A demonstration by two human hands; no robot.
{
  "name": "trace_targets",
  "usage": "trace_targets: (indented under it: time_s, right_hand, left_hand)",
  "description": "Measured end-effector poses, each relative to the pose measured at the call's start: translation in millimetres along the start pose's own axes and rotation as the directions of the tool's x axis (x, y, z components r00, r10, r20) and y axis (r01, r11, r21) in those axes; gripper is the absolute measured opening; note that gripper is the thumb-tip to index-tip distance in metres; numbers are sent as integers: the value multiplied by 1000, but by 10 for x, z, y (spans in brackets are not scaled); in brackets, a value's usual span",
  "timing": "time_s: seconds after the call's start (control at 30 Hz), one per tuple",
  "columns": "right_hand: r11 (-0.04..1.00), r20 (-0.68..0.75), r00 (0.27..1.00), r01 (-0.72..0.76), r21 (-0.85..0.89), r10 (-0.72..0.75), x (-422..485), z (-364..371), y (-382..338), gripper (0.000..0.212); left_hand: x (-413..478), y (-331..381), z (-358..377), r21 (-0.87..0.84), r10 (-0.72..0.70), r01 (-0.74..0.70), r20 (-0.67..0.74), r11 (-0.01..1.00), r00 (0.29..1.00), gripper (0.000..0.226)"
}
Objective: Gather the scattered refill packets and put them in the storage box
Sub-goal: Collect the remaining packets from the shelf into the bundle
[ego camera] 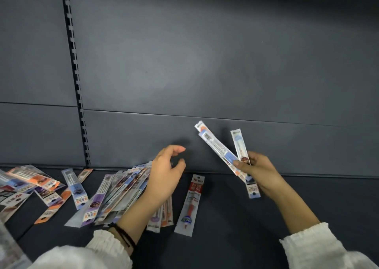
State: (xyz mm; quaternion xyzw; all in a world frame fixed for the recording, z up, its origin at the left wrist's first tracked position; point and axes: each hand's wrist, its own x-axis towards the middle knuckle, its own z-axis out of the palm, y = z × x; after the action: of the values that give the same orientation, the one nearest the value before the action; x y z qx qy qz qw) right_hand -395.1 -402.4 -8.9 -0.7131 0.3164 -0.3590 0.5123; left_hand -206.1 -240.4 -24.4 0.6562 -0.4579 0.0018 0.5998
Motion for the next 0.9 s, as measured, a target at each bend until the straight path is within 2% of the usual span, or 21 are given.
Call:
trace_targets:
  time_s: [0.03, 0.1, 0.23, 0.33, 0.57, 0.73, 0.8, 0.9]
  right_hand:
    - [988, 56, 998, -30, 150, 22, -35, 47, -30, 11]
    - [948, 188, 981, -104, 301, 48, -105, 166, -76, 18]
    - [921, 344, 935, -210, 329, 90, -220, 435, -138, 36]
    - [910, 404, 910, -243, 337, 93, -287, 562, -159, 37]
    - [933, 403, 909, -234, 273, 110, -323, 627, -175, 32]
    - [914, 343, 928, -261, 312, 148, -345, 638, -206, 20]
    - [910, 290, 943, -257, 327, 162, -328, 619, -206, 22]
    - [915, 237, 958, -233, 329, 159, -293, 560, -219, 25]
  left_hand:
    - [-1, 39, 2, -87, -47, 49, 16, 995, 999, 25]
    - [-14, 118, 4, -240, -155, 180, 120, 954, 981, 21]
    - [-69, 169, 43, -350, -238, 350, 325, 869, 915, 21]
    - [-83, 149, 76, -453, -255, 388, 329, 803, 909, 24]
    - [-95, 129, 36, -615, -253, 394, 306, 683, 918, 19]
    - [-48, 110, 0, -710, -381, 461, 285, 532, 880, 17]
    - [-37, 74, -21, -660, -420, 512, 311, 549, 852, 19]
    - [-45, 20, -17, -517, -435, 568, 364, 641, 823, 24]
